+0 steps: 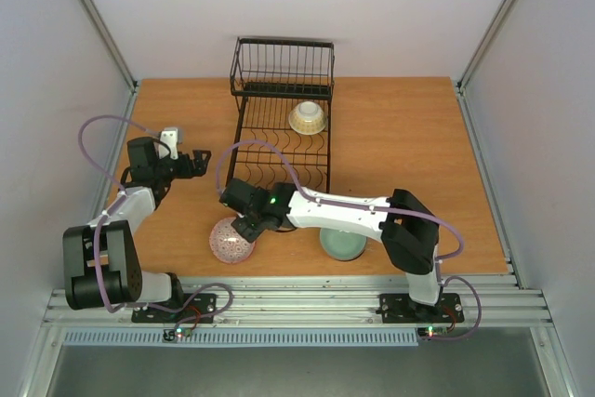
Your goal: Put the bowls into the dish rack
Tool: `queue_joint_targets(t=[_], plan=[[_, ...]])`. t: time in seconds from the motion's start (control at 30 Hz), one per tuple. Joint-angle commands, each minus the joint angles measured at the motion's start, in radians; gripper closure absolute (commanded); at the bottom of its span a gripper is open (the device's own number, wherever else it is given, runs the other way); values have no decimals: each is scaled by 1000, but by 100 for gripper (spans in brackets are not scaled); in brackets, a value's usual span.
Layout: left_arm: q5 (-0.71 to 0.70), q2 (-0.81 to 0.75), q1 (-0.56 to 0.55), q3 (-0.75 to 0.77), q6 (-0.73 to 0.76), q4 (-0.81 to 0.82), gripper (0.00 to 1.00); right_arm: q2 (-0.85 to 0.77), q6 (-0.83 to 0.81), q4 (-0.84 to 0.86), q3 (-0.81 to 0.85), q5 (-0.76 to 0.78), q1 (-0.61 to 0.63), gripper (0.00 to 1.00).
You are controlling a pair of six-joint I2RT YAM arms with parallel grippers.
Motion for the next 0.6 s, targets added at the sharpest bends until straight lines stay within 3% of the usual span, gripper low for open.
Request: queue_joint_targets(t=[0.0,0.23,0.57], plan=[[50,-5,-6,30,25,-2,1,-53,-21,-25,25,49,13,99],[116,-47,-16,20,45,-11,1,-98,-29,-2,3,72,13,99],[343,-249,-31,-33,241,-108,0,-120,-41,-26,54,68,13,99]])
